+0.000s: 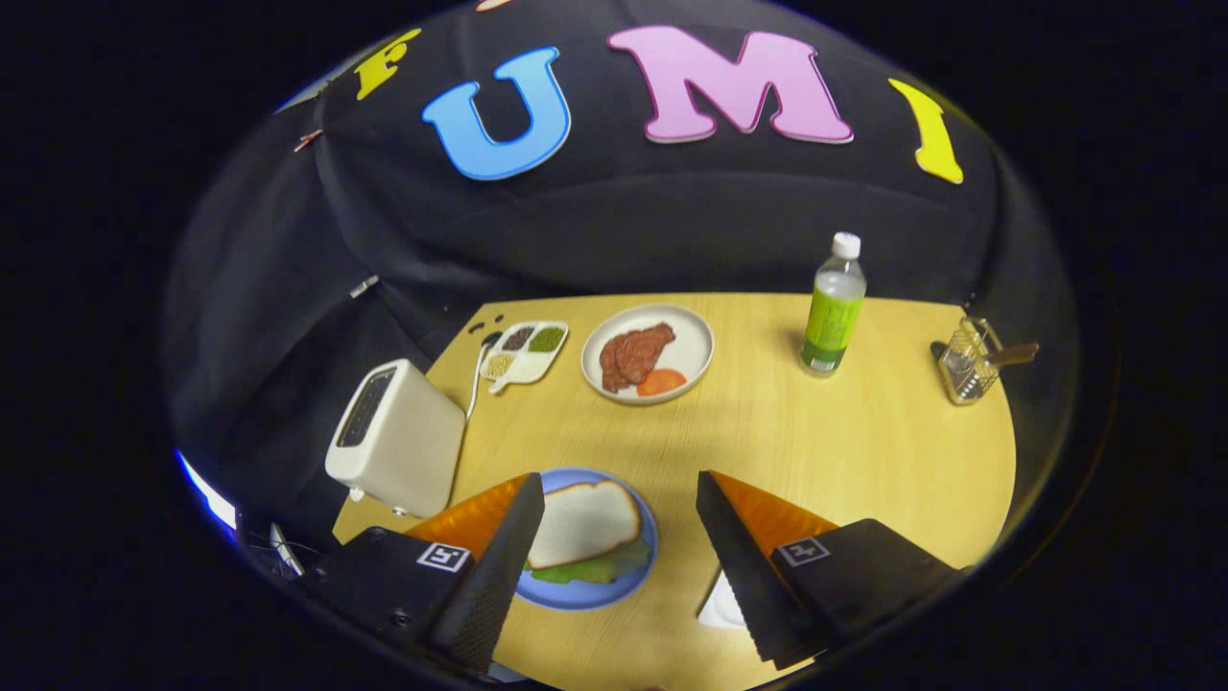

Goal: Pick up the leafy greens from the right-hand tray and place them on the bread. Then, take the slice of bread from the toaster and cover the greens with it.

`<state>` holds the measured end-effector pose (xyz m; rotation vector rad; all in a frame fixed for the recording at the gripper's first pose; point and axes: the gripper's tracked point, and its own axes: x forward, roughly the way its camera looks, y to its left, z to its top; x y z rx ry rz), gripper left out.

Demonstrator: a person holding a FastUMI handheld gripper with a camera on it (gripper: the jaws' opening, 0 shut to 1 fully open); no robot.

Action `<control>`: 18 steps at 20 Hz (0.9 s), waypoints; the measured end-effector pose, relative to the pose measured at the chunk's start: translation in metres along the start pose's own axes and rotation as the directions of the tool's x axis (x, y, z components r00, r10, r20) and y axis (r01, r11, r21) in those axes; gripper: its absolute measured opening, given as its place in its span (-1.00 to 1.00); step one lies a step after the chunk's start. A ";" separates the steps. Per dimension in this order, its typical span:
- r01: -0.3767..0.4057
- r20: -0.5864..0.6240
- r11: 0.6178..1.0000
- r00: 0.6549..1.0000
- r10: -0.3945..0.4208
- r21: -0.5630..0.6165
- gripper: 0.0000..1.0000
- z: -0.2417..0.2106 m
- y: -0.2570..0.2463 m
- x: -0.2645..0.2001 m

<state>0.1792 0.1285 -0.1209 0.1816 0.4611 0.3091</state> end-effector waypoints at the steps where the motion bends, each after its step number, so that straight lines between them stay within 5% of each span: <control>1: 0.013 0.045 1.000 0.999 -0.013 -0.011 0.99 0.016 -0.006 -0.012; 6: 0.112 0.229 0.993 0.968 -0.099 -0.044 0.98 0.090 -0.042 -0.078; 10: 0.187 0.422 0.982 0.893 -0.155 -0.034 0.98 0.146 -0.072 -0.149; 18: 0.310 0.540 0.948 0.812 -0.222 -0.077 0.98 0.111 -0.124 -0.237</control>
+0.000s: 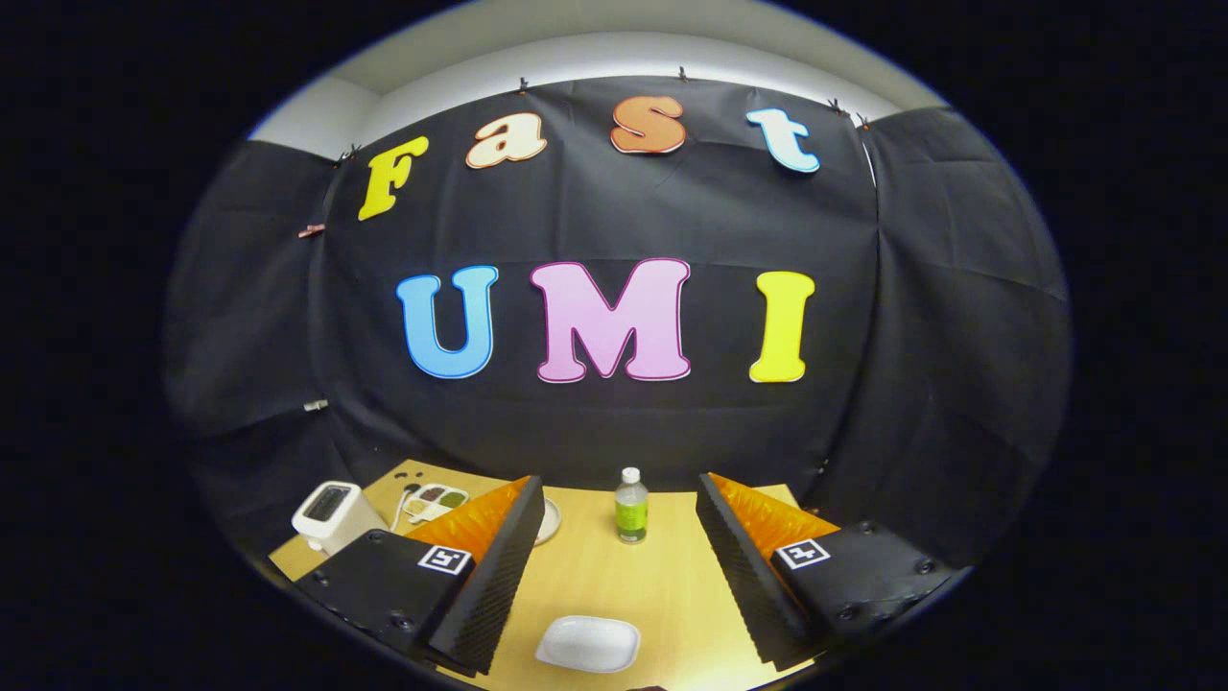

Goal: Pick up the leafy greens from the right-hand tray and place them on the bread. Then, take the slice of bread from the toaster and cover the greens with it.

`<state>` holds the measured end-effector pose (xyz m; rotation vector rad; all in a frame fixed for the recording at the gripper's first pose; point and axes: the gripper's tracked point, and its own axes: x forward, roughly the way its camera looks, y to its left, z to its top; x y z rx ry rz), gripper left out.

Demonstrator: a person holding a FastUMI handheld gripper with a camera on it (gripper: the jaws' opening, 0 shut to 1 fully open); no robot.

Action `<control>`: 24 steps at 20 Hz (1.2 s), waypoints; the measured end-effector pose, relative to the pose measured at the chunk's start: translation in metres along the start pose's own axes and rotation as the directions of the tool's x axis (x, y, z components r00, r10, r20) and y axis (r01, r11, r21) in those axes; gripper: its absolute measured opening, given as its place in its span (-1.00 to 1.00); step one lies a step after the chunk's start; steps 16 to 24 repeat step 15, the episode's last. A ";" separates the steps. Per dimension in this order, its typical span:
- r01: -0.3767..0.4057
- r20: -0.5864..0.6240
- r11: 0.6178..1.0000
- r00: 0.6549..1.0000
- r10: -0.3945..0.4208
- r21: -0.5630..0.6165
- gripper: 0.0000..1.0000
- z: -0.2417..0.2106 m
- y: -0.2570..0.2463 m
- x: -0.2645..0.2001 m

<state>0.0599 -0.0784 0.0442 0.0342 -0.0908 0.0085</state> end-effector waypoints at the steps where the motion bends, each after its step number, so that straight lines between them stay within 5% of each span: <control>1: 0.015 0.006 1.000 1.000 -0.014 -0.027 0.98 -0.006 -0.006 -0.009; 8: -0.001 -0.028 1.000 1.000 0.001 0.000 0.97 -0.025 -0.014 -0.045; 24: -0.007 -0.058 1.000 0.998 0.007 0.014 0.97 -0.034 -0.018 -0.039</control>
